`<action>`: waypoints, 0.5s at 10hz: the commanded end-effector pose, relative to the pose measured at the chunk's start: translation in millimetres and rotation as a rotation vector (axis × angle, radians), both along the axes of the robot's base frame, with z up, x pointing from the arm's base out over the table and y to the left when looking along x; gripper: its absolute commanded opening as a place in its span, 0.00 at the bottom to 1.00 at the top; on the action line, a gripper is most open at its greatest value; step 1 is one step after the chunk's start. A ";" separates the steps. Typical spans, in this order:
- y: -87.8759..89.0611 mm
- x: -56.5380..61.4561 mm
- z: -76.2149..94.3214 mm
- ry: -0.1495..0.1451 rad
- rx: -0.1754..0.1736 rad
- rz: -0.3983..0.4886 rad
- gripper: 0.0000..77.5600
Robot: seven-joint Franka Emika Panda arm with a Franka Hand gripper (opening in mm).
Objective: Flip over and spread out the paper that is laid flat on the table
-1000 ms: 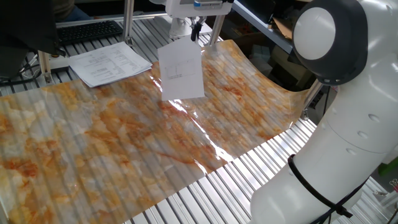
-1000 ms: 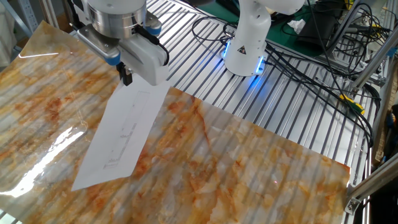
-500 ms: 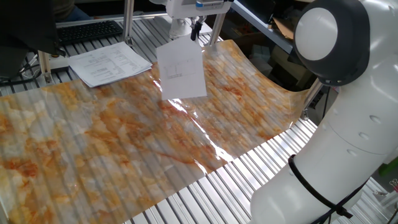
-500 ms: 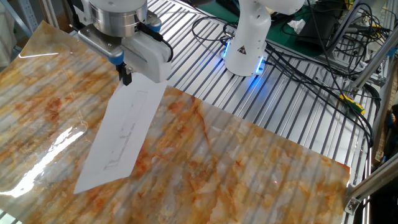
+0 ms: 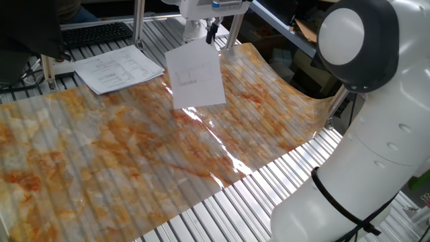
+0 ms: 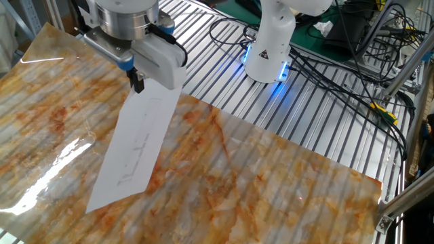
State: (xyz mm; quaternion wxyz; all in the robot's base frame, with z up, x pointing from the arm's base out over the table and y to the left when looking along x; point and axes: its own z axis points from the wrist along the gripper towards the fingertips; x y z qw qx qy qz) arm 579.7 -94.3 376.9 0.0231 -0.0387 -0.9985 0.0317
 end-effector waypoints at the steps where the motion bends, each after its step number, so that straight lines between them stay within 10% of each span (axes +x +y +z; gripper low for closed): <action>1: -0.3 0.3 1.5 0.005 0.000 -0.121 0.02; 5: -0.3 0.3 1.5 0.004 -0.024 -0.093 0.02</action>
